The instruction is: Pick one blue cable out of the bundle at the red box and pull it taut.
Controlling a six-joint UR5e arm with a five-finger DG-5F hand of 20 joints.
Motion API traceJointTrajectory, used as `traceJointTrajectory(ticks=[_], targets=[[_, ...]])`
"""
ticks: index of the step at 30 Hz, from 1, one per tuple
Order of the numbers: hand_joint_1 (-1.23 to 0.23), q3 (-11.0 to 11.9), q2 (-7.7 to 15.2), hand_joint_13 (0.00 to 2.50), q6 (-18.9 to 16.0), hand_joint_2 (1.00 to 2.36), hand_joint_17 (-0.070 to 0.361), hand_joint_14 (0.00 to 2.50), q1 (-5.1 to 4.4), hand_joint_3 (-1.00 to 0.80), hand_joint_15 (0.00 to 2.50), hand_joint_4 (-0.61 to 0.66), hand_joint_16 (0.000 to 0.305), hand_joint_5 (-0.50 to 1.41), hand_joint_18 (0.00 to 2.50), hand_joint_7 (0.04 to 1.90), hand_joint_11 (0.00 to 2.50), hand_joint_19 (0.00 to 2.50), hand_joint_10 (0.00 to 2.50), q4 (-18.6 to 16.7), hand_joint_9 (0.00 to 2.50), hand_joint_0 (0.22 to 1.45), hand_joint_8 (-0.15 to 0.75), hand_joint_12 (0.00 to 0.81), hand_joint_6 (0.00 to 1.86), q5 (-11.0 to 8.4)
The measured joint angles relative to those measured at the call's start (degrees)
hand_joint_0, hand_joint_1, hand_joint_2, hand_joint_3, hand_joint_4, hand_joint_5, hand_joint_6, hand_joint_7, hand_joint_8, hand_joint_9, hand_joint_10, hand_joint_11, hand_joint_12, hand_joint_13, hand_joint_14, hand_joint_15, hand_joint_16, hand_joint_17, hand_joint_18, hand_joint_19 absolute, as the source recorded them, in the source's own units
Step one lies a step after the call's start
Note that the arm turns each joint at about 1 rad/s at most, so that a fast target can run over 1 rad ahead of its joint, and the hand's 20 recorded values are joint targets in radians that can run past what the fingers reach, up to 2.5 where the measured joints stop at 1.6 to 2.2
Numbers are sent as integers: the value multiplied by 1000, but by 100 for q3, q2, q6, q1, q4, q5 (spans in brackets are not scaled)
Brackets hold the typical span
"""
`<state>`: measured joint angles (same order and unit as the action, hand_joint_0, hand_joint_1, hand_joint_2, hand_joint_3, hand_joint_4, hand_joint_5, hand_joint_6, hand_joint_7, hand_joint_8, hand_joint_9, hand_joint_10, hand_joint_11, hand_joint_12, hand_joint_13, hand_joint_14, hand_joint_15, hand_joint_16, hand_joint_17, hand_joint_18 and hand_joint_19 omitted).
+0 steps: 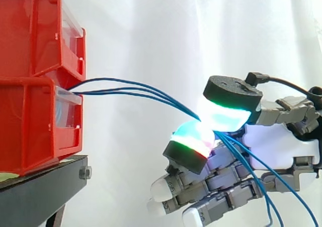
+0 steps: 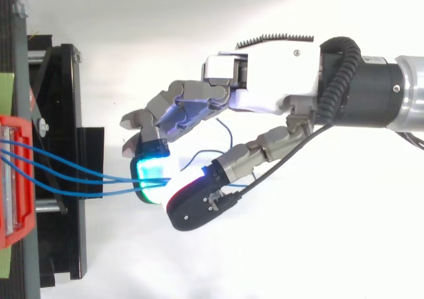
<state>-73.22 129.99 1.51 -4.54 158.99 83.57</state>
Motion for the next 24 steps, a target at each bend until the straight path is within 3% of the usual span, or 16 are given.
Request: traceJointTrajectory(ticks=[5,9,11,13,18,24], targets=[[-926,8,0,344,-9,1013,117,1,-1,-299,56,-7,52,-169,527,1181,211,121,4,0,566,775,320,351,920,5],[-925,27,0,324,-10,1000,116,1,-2,-497,50,5,52,-180,501,1077,194,103,4,0,539,811,307,351,918,-4],[-927,37,0,323,-10,1000,116,1,-2,-500,38,30,52,-181,505,1018,199,84,4,0,532,795,304,351,917,-5],[-930,49,0,322,-10,1000,116,0,-3,-500,38,80,52,-180,506,975,200,82,4,0,529,769,303,350,912,-6],[-882,67,0,308,-10,1000,120,2,-3,-500,70,163,54,-169,485,904,196,152,3,0,525,552,318,360,893,-7],[-736,67,0,316,-10,1000,127,2,-3,-500,81,182,57,-154,489,923,186,170,3,0,546,495,341,375,879,-7]])
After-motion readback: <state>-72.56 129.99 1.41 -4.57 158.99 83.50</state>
